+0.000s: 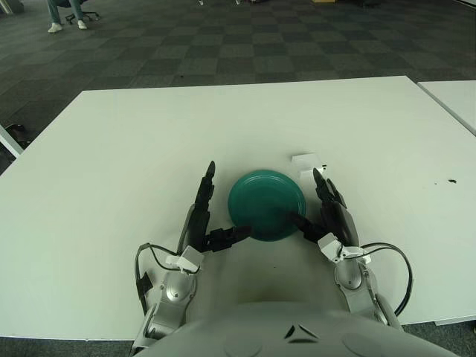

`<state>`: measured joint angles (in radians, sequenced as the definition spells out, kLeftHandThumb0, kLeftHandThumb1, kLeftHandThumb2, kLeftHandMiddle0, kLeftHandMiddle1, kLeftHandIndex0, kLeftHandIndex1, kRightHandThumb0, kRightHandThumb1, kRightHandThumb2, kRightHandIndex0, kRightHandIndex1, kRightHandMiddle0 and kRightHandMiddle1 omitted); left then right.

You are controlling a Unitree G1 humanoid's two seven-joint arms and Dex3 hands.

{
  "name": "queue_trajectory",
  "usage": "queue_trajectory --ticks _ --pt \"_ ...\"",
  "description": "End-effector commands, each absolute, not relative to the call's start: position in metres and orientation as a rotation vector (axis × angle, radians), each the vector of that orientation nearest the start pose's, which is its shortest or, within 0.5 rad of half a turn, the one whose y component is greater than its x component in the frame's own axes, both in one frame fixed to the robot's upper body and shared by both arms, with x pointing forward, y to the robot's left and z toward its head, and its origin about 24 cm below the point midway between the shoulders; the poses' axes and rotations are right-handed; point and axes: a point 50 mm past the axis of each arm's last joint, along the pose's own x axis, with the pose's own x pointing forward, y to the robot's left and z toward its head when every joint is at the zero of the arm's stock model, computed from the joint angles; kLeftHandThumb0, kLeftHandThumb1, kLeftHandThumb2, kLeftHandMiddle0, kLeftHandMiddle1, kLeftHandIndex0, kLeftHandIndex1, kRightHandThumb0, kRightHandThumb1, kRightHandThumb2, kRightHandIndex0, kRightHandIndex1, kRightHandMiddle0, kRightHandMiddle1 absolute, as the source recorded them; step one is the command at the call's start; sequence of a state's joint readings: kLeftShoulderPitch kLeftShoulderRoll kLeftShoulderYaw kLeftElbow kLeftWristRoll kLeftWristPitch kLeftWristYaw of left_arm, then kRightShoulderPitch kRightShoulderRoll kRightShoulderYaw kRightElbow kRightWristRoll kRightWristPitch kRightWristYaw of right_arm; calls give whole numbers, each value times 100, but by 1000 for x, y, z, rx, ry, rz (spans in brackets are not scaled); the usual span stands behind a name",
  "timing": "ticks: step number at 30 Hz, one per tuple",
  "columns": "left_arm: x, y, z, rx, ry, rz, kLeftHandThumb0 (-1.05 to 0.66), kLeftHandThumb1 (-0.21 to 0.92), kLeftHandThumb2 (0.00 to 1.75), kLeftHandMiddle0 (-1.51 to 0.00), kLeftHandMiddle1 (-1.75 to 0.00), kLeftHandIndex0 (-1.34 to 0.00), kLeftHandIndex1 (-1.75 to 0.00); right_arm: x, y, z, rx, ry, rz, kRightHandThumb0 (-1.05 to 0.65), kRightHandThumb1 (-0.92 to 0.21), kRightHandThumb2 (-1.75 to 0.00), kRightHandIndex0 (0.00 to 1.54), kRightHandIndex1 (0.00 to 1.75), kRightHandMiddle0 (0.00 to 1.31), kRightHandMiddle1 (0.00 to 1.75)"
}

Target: Put the charger into the plate.

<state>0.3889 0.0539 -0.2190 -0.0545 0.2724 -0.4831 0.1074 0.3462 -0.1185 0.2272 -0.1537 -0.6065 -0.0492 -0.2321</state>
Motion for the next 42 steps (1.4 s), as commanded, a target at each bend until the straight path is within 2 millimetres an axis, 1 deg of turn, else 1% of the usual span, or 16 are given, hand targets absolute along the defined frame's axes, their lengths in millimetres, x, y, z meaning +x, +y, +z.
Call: queue_trajectory --ticks 1,5,9,10,13,16,18,19,21,22,24,25,29,33,37,42 --pt "169 118 25 212 -224 -134 -105 92 13 0 0 0 0 181 -139 11 -668 39 0 -105 -92 -61 0 0 0 0" --pt "169 116 28 212 -256 -156 -105 92 18 0 0 0 0 182 -141 10 -666 53 -2 -105 -92 -59 0 0 0 0" --pt "167 114 30 185 -263 -172 -105 92 38 0 0 0 0 183 -143 11 -669 57 -7 -105 -92 -58 0 0 0 0" --pt "167 113 30 172 -260 -172 -105 92 50 0 0 0 0 183 -143 12 -670 55 -11 -105 -92 -59 1 0 0 0" --pt "169 110 30 122 -241 -168 -105 92 69 0 0 0 0 184 -145 14 -674 48 -20 -105 -92 -62 2 1 1 0" --pt "172 106 29 81 -197 -146 -105 92 81 0 0 -1 -1 186 -148 17 -673 37 -29 -105 -92 -63 3 1 2 1" --pt "173 104 28 76 -173 -131 -105 92 85 0 0 -2 -1 188 -151 19 -667 35 -32 -105 -92 -63 4 1 3 2" --pt "174 106 25 77 -140 -102 -105 92 87 -1 -1 -4 -2 195 -157 29 -625 14 -32 -105 -92 -61 4 1 4 2" --pt "174 109 17 76 -88 -63 -105 92 90 -7 -1 -7 -6 204 -168 48 -557 -33 -26 -105 -92 -49 4 1 5 3" --pt "174 111 14 73 -72 -53 -104 92 91 -11 -1 -5 -15 206 -172 56 -535 -53 -22 -105 -92 -43 3 1 5 4" --pt "172 112 9 60 -47 -44 -103 92 93 -14 -1 -2 -25 208 -182 72 -512 -104 -17 -105 -92 -35 3 0 4 4" --pt "172 110 8 41 -40 -47 -103 92 94 -15 -1 -1 -30 212 -190 81 -539 -147 -22 -105 -92 -32 2 0 4 4" --pt "174 107 7 -10 -26 -62 -102 92 98 -16 0 0 -33 221 -212 102 -655 -229 -39 -103 -92 -22 2 0 3 4" --pt "175 108 0 -26 -11 -67 -103 92 101 -10 0 0 -25 232 -230 131 -835 -273 -47 -101 -92 -12 2 0 1 6" --pt "179 110 -8 3 -14 -61 -103 92 102 -6 0 0 -17 242 -234 154 -1007 -293 -2 -103 -92 -8 1 0 0 5" --pt "177 101 -6 35 -69 -87 -103 92 103 -5 0 0 -14 254 -232 167 -1172 -288 63 -104 -92 -12 2 0 0 2"
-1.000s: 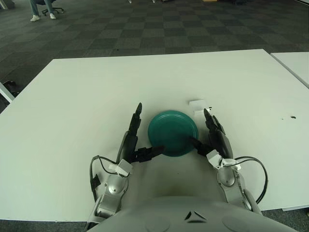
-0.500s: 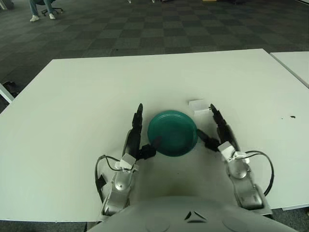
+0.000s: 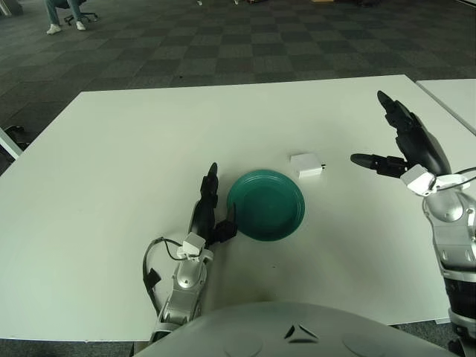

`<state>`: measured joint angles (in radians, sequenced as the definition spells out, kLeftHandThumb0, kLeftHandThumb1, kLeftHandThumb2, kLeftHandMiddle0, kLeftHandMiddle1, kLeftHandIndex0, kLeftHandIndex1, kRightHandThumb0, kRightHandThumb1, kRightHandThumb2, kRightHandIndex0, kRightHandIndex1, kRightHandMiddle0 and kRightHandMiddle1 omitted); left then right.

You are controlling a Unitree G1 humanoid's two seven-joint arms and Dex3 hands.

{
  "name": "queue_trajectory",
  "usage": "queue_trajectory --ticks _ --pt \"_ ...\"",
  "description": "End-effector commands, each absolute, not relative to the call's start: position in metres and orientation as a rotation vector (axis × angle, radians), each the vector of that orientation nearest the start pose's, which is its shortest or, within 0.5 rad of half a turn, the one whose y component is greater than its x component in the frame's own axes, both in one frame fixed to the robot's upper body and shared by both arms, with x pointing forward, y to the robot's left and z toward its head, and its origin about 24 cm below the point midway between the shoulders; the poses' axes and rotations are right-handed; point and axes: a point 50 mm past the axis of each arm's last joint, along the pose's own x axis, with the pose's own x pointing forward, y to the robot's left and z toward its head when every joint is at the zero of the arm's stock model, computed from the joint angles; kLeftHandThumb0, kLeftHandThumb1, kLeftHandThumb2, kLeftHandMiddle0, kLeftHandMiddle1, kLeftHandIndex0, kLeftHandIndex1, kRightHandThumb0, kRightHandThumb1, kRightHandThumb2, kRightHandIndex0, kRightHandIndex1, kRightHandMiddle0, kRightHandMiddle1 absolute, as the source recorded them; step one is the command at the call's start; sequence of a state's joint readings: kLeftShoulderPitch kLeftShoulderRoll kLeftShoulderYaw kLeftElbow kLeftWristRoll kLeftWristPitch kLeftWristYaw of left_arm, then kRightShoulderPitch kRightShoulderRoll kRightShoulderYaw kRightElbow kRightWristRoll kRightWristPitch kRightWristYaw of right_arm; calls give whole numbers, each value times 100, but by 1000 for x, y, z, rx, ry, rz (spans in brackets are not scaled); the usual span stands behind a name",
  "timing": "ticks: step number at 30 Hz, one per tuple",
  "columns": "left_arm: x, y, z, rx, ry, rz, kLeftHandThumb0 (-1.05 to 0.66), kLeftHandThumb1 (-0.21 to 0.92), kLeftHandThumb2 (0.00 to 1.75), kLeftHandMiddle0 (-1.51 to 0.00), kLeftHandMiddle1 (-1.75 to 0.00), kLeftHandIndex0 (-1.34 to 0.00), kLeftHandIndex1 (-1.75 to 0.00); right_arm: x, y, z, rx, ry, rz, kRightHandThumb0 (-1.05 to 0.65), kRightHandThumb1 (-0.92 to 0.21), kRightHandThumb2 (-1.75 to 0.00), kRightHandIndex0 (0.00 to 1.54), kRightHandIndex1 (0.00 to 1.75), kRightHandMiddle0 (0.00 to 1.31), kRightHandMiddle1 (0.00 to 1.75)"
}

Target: Put the charger into the plate.

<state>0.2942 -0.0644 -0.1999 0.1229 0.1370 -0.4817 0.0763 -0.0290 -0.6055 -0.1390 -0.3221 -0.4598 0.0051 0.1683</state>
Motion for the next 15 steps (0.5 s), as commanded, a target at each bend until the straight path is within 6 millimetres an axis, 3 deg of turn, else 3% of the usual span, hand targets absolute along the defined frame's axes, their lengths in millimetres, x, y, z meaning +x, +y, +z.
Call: queue_trajectory --ticks 1,9,15 --pt "177 100 -5 35 -75 -91 -103 92 103 -5 0 0 -13 256 -231 169 -1186 -288 67 -105 -92 -13 2 1 0 2" --pt "176 98 3 13 -110 -109 -104 92 104 -3 0 0 -7 270 -231 184 -1321 -294 116 -103 -92 -15 8 3 4 3" --pt "176 98 6 11 -132 -90 -105 92 103 -2 0 0 -5 292 -223 171 -1376 -307 192 -102 -92 -20 15 4 6 6"
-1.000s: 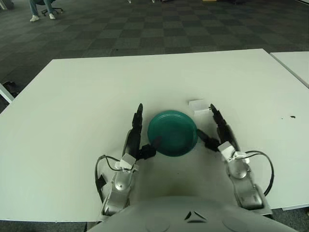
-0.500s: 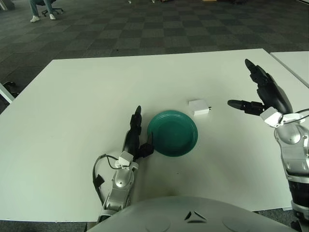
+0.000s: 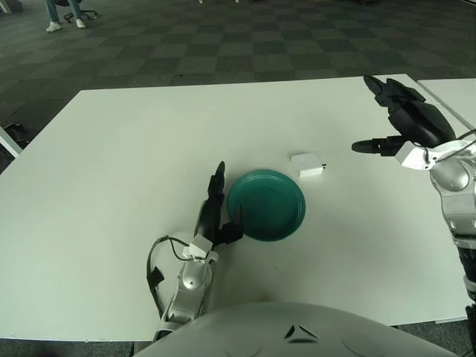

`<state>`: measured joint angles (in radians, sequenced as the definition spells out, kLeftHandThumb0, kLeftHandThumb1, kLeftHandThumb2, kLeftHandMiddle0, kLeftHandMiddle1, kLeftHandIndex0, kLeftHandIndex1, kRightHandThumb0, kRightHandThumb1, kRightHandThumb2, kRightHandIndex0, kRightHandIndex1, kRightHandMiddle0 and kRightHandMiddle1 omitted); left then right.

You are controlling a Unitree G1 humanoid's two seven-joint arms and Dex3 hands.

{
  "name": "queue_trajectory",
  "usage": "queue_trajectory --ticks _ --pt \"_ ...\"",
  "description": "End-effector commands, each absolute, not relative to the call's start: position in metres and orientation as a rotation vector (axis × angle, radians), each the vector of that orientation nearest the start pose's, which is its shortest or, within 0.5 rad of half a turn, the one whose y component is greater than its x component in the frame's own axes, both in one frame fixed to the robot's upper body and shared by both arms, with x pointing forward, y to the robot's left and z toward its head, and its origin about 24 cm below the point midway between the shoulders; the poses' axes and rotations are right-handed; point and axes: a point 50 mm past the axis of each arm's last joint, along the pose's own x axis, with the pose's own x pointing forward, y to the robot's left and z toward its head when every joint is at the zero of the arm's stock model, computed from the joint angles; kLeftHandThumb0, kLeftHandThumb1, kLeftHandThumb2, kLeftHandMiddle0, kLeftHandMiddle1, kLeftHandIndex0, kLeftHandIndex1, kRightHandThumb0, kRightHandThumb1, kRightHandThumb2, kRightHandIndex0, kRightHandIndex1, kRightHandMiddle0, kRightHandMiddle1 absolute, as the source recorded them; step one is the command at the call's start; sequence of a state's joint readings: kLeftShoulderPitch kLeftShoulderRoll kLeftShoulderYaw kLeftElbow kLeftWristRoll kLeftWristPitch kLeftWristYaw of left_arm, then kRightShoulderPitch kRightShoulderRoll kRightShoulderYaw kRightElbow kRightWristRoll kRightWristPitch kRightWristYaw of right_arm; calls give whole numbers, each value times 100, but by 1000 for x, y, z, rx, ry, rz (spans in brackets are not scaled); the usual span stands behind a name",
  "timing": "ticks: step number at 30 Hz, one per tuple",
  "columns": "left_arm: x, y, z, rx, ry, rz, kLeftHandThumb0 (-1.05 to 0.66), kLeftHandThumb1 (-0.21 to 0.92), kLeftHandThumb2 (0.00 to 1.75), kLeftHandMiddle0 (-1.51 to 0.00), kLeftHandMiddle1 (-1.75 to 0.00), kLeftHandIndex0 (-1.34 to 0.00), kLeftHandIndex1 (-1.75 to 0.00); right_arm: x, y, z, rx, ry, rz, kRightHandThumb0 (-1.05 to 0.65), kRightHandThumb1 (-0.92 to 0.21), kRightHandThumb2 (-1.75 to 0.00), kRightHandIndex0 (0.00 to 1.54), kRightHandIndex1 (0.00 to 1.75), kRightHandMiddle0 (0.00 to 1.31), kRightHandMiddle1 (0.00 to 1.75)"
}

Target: Put the charger into the plate.

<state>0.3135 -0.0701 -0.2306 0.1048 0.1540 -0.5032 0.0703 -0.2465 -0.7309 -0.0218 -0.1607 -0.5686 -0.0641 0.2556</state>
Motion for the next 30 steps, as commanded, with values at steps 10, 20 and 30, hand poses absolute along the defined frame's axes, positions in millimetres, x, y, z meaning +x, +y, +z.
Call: queue_trajectory --ticks 10,20,30 --pt "178 94 16 46 -199 -48 -105 92 103 -2 0 -2 -8 310 -209 156 -1407 -379 319 -102 -92 -22 14 1 5 10" --pt "182 91 22 16 -221 -50 -105 92 104 0 0 -1 -9 319 -201 143 -1475 -374 447 -105 -92 -31 9 0 1 12" --pt "184 96 27 33 -232 1 -103 92 105 -2 0 -1 -20 326 -190 126 -1515 -308 548 -105 -92 -35 5 0 0 8"
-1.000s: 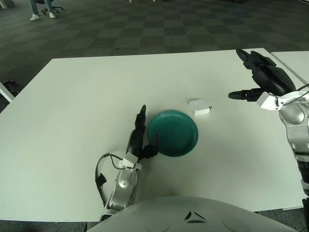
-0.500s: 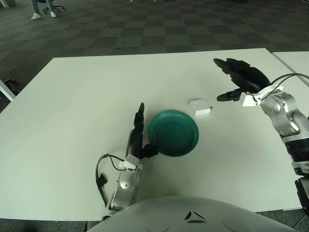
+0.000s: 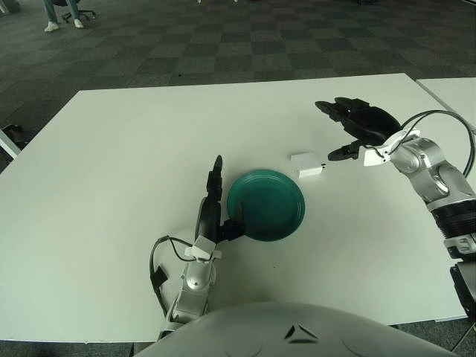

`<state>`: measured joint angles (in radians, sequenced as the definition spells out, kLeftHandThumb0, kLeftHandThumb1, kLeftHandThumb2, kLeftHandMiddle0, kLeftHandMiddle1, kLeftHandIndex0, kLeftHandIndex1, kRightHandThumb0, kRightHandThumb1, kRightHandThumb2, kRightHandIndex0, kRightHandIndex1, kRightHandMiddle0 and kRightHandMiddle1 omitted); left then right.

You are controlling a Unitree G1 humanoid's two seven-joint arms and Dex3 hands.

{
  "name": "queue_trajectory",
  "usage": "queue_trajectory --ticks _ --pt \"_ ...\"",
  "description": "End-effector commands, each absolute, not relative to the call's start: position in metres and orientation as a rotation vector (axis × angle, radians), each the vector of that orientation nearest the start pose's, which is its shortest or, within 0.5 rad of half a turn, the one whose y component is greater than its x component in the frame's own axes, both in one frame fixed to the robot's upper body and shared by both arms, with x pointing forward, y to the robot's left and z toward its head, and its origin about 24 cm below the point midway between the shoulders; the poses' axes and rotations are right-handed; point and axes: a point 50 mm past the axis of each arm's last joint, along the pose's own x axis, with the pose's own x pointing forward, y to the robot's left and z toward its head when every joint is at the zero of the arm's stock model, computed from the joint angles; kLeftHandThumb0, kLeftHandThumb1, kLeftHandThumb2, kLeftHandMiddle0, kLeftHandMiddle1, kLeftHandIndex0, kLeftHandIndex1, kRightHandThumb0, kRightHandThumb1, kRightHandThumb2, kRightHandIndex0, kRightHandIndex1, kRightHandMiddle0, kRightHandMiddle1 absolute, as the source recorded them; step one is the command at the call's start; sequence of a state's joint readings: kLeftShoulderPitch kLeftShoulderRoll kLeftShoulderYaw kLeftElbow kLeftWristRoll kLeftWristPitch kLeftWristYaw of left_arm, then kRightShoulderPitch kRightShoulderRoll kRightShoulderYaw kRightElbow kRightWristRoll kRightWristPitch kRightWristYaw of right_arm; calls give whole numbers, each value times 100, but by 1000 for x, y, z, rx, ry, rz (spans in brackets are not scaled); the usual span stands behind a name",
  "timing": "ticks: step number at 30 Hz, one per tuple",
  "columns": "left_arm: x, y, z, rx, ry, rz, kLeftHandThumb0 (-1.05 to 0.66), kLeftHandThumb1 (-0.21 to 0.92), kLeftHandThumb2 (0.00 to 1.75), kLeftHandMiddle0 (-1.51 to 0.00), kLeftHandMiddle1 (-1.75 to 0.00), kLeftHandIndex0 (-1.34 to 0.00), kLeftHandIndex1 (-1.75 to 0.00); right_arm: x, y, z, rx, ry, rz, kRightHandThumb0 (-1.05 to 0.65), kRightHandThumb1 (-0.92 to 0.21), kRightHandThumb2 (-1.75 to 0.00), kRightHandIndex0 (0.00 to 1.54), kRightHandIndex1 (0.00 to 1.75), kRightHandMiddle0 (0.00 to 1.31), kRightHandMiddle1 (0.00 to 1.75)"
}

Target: Put the charger into the plate.

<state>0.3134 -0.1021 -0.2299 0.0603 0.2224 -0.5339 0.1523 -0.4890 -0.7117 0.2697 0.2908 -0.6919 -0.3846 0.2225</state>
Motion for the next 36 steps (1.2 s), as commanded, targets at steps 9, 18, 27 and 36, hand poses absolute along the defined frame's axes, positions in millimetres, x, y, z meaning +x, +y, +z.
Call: queue_trajectory --ticks 9,18,27,36 --pt "182 98 29 12 -185 27 -100 92 107 -5 -1 0 -29 329 -187 116 -1528 -266 621 -105 -92 -35 2 0 0 3" --pt "181 97 26 5 -152 32 -98 92 106 -7 -1 0 -32 335 -178 108 -1581 -256 689 -105 -92 -30 3 1 0 0" --pt "179 97 27 69 -180 41 -98 92 104 -4 0 0 -27 339 -177 98 -1683 -254 807 -105 -92 -37 3 0 0 0" --pt "176 95 23 28 -160 52 -97 92 100 -2 0 0 -22 342 -173 93 -1759 -235 909 -105 -92 -43 0 0 0 0"
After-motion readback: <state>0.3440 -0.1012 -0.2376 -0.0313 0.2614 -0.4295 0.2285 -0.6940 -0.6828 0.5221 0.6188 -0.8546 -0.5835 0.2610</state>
